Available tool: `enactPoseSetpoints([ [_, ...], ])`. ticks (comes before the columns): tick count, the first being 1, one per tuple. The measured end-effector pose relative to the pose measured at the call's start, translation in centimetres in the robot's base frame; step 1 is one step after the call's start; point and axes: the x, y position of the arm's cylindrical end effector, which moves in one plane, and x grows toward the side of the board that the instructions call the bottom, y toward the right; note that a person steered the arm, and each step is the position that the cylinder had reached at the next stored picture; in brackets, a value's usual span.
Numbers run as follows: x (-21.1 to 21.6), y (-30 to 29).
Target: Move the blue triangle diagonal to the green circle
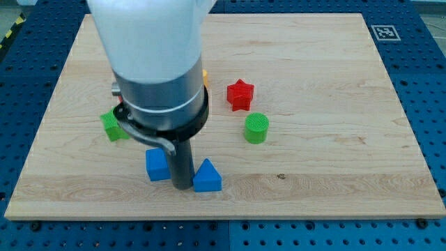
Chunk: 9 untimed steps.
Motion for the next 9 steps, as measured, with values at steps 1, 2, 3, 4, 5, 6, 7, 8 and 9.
enactPoseSetpoints([
  [1,0.6,0.4],
  [2,0.6,0.8],
  [3,0.9,0.8],
  [4,3.1,0.8],
  [5,3.2,1.1],
  [6,3.2,2.7],
  [7,3.1,4.2],
  [8,2.0,4.4],
  [9,0.3,4.4],
])
